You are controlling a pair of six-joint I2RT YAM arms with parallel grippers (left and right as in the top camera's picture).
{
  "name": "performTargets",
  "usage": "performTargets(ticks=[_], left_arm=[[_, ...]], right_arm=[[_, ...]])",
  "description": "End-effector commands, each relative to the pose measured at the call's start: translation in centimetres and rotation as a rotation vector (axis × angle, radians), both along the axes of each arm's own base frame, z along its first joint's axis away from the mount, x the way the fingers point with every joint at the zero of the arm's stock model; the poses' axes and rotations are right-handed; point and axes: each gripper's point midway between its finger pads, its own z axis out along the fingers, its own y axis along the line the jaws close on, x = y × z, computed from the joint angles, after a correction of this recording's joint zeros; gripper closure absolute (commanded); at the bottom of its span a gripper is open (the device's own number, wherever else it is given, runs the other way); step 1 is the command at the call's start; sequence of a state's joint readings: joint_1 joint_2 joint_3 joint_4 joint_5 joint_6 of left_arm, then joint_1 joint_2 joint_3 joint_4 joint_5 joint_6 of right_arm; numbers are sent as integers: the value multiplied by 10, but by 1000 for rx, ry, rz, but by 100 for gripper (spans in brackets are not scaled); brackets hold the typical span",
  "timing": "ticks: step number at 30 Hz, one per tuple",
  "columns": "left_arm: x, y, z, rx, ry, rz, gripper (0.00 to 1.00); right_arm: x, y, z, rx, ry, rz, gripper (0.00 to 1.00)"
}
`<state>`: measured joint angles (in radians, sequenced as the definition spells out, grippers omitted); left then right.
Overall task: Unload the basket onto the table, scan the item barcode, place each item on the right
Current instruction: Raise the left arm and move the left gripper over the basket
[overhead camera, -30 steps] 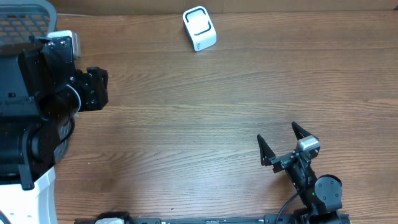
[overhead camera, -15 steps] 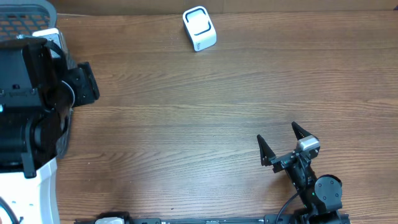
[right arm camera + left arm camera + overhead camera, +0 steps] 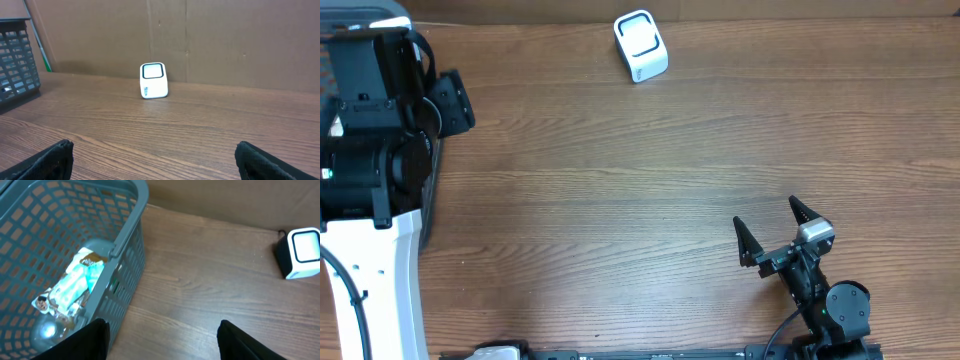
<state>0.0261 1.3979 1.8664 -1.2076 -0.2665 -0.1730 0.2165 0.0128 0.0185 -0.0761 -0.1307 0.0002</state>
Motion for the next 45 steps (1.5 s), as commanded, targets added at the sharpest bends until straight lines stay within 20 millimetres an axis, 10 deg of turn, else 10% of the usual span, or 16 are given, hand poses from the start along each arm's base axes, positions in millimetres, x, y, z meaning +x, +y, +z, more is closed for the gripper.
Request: performTargets(ticks=[1, 19, 33, 42, 45], left_arm=[[6, -2, 8, 26, -22, -37, 30], [28, 34, 38, -22, -186, -153, 29], [20, 103, 44, 33, -219, -35, 32], [35, 165, 11, 27, -165, 85, 30], [32, 183, -20, -21, -82, 127, 13]], right_arm=[[1, -1, -3, 2, 2, -5, 0], [1, -1, -3, 2, 2, -5, 0], [1, -1, -3, 2, 2, -5, 0], [1, -1, -3, 2, 2, -5, 0], [1, -1, -3, 2, 2, -5, 0]])
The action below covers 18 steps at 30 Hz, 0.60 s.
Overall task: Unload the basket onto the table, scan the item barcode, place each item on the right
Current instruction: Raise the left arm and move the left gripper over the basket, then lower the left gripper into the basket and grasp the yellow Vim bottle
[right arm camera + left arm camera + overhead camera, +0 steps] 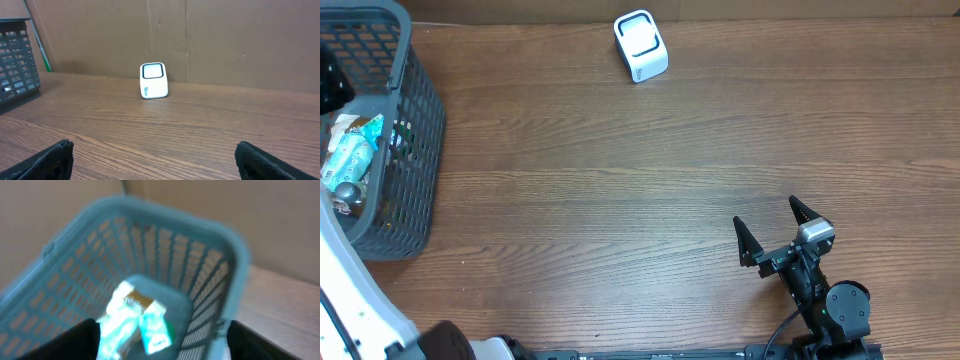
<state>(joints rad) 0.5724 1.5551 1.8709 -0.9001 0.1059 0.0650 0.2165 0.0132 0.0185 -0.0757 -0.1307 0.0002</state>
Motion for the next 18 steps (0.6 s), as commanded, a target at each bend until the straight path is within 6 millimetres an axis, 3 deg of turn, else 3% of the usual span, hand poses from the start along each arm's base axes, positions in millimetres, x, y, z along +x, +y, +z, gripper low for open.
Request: performTargets(ticks=[1, 7, 9, 18], left_arm=[[-3, 21, -30, -47, 84, 29, 9], [-23, 22, -95, -200, 304, 56, 2], [-34, 32, -116, -194, 405, 116, 0], [-43, 43, -172, -242, 596, 161, 0]], right_arm=[[1, -1, -3, 2, 2, -5, 0], [1, -1, -3, 2, 2, -5, 0], [1, -1, -3, 2, 2, -5, 0], [1, -1, -3, 2, 2, -5, 0]])
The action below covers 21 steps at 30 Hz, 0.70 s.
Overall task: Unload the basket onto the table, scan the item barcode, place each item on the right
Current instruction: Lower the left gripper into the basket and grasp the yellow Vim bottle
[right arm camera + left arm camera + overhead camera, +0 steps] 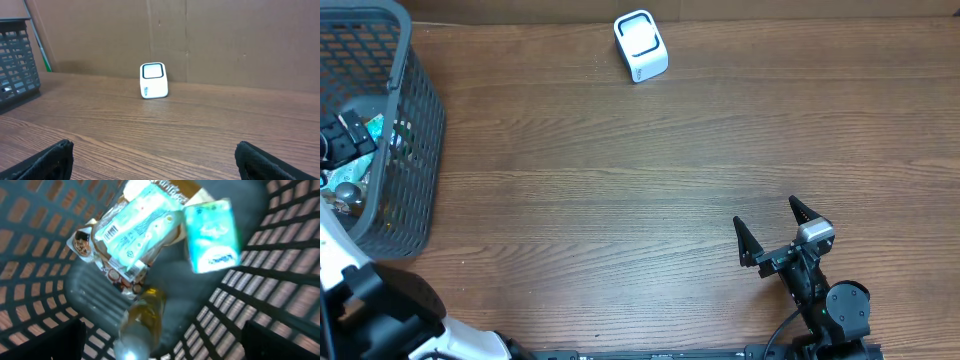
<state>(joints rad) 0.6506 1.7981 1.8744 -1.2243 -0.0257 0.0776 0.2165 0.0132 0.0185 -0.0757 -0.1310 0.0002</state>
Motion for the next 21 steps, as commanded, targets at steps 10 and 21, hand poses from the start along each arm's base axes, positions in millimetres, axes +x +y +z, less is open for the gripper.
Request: performTargets(ticks=[10, 21], left_arm=[[-15, -4, -94, -183, 297, 2, 0], [-21, 1, -106, -207, 328, 21, 33]], right_arm=[[1, -1, -3, 2, 2, -5, 0], [1, -1, -3, 2, 2, -5, 0]])
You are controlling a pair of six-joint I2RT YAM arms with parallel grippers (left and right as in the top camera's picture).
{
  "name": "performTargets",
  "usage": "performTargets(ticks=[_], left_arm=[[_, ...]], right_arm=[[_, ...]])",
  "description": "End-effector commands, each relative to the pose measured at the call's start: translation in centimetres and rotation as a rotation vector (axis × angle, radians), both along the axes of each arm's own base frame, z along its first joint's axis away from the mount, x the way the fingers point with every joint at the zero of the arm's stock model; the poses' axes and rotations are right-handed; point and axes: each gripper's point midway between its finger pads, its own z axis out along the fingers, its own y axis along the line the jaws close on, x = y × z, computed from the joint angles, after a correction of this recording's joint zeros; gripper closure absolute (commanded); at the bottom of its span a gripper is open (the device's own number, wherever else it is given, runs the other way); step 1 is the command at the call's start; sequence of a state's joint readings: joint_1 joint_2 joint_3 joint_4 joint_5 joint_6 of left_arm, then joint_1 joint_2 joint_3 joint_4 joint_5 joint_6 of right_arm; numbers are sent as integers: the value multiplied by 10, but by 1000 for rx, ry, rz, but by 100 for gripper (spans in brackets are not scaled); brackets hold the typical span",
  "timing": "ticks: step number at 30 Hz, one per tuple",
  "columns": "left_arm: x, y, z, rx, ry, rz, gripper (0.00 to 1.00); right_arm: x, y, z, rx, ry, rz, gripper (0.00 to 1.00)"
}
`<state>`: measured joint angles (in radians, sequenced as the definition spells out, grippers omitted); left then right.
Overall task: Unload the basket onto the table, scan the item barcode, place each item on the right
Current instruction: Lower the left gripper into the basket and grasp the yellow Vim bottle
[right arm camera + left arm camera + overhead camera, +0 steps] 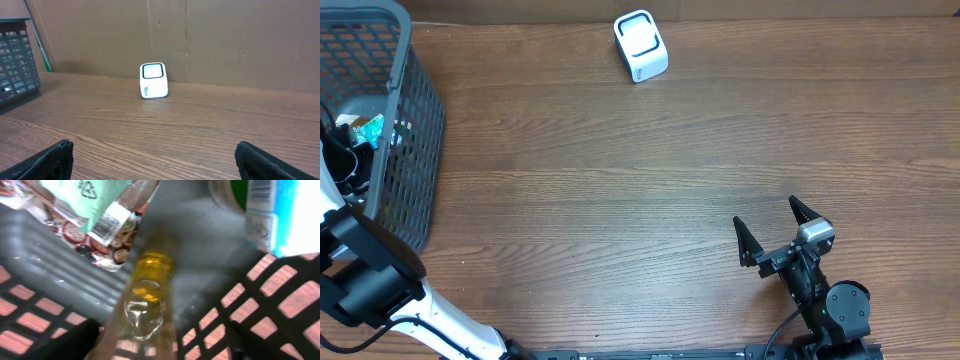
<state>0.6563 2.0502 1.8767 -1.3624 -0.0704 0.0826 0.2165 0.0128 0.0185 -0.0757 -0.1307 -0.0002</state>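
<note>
Down inside the grey mesh basket [415,120], my left gripper [162,328] is open, its dark fingers [70,340] on either side of a clear bottle of yellow liquid [147,295] lying on the basket floor. A snack packet with a barcode label [107,225] and a teal and white pack [280,215] lie just beyond the bottle. The white scanner [640,45] stands at the table's far edge, also seen as the scanner [153,80] in the right wrist view. My right gripper [767,213] rests open and holds nothing near the front right.
The basket wall [270,300] stands close on the right of the left gripper. A brown cardboard wall [225,40] backs the table. The wooden table [650,200] stretches between basket and right arm.
My left gripper has dropped lower into the basket, from well above the items to right at the yellow bottle, which now lies between its open fingers. The right arm has not moved.
My left gripper was open over the table beside the basket. Then it looked over the basket's rim at the items inside. Then it was above the packet, pack and bottle, and now it is low around the bottle. The right arm stayed put.
</note>
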Motion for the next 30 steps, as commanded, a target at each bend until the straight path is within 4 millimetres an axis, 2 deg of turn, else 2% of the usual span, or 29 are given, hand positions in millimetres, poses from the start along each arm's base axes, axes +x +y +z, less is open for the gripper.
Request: performTargets(ticks=[1, 6, 9, 10, 17, 21, 26, 28, 29, 30], left_arm=[[-1, 5, 0, -5, -6, 14, 40], [-6, 10, 0, -8, -8, 34, 50], [-6, 12, 0, -14, -21, 65, 67], [-5, 11, 0, -19, -27, 71, 70], [8, 6, 3, -54, -95, 67, 78], [16, 7, 16, -51, -144, 63, 85], [34, 5, 59, -56, -261, 48, 87], [41, 4, 85, -46, -323, 37, 87], [46, 3, 107, -29, -375, 28, 87], [48, 4, 121, -13, -404, 23, 87]], right_arm=[[1, -1, -3, 2, 3, -5, 0], [1, -1, -3, 2, 2, -5, 0], [1, -1, -3, 2, 3, -5, 0], [1, -1, -3, 2, 2, -5, 0], [1, -1, -3, 2, 3, -5, 0], [1, -1, -3, 2, 2, -5, 0], [1, -1, -3, 2, 2, -5, 0], [1, -1, -3, 2, 2, -5, 0], [1, -1, -3, 2, 3, -5, 0], [1, -1, -3, 2, 3, -5, 0]])
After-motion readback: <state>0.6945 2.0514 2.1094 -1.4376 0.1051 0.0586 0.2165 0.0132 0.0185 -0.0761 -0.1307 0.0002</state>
